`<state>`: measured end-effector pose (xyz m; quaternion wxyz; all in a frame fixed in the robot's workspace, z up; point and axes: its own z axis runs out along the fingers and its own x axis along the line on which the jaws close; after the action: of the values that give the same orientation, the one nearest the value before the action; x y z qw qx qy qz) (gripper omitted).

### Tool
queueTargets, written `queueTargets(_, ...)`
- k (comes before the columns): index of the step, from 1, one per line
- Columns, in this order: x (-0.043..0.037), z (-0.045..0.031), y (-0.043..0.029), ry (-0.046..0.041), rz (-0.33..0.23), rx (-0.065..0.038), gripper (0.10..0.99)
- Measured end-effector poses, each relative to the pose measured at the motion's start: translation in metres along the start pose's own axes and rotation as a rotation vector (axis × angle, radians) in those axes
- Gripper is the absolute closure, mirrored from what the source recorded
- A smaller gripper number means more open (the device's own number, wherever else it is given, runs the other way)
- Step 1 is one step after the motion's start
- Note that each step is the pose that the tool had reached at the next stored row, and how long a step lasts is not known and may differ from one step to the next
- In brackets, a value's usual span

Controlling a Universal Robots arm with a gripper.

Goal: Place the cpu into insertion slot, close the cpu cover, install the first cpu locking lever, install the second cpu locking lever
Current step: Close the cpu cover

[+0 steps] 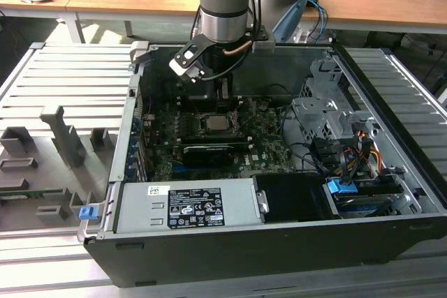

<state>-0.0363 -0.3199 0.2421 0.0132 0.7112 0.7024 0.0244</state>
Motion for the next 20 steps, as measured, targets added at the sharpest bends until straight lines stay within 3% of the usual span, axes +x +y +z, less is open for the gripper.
queueTargets(20, 0.0021, -0.0196, 0.0010, 0.0000, 0.000, 0.000, 0.980)
